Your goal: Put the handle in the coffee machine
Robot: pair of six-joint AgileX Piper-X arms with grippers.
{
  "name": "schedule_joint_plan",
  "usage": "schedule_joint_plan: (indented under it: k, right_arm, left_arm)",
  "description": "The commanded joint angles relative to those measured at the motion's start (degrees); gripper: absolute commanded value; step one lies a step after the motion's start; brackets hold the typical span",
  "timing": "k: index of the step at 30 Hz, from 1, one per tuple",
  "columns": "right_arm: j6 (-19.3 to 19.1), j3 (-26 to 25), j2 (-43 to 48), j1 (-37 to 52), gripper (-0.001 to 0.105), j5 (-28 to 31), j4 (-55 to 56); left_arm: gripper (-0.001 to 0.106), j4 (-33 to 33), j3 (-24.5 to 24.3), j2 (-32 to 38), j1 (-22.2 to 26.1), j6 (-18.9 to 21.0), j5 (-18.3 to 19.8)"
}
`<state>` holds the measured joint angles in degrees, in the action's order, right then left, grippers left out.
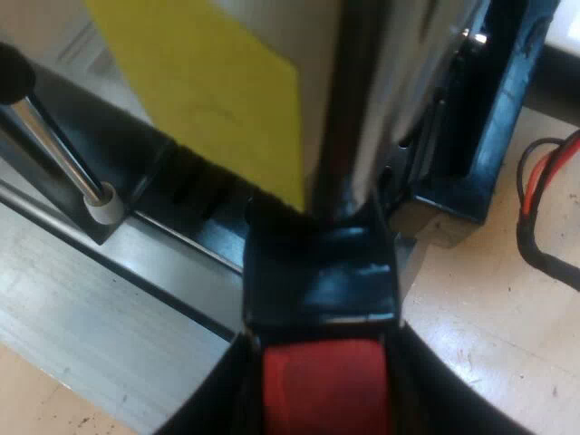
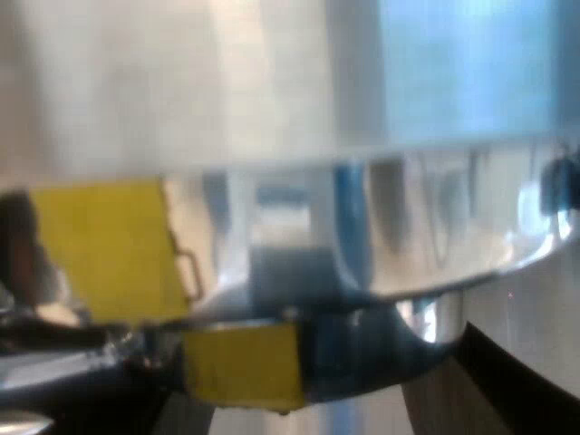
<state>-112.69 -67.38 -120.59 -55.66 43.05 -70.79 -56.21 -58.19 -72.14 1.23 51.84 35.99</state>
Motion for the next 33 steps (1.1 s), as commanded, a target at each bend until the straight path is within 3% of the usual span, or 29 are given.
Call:
schedule_joint_plan:
  k: [1,7,9,11,16,26,33]
  right_arm:
    - [-0.32,-0.57,1.34,-0.01,0.049,0.42,-5.30]
    - [-0.32,-0.57,1.34,-0.01,0.049,0.77,-5.40]
    - [-0.32,-0.57,1.34,-0.01,0.049,1.30,-5.77]
    - [-0.32,-0.57,1.63,-0.01,0.049,2.71,-6.13]
    - [-0.32,-0.57,1.75,-0.01,0.048,3.17,-6.90]
    - [-0.32,-0.57,1.75,-0.01,0.047,3.17,-7.07]
    - [-0.32,-0.57,1.75,-0.01,0.047,3.28,-7.07]
  left_arm:
    - [0.000,1.66,-1.71,1.69,0.00,-0.23,6.80]
    - [0.001,1.66,-1.71,1.69,0.00,-0.23,6.80]
    - [0.018,1.66,-1.71,1.69,0.00,-0.23,6.63]
    - [0.048,1.66,-1.71,1.69,0.00,-0.23,6.09]
    - [0.080,1.39,-1.71,1.69,0.00,-0.23,6.09]
    - [0.077,0.31,-1.92,1.69,0.00,-0.23,5.91]
    - [0.077,-4.16,-4.78,3.60,1.11,-0.10,5.91]
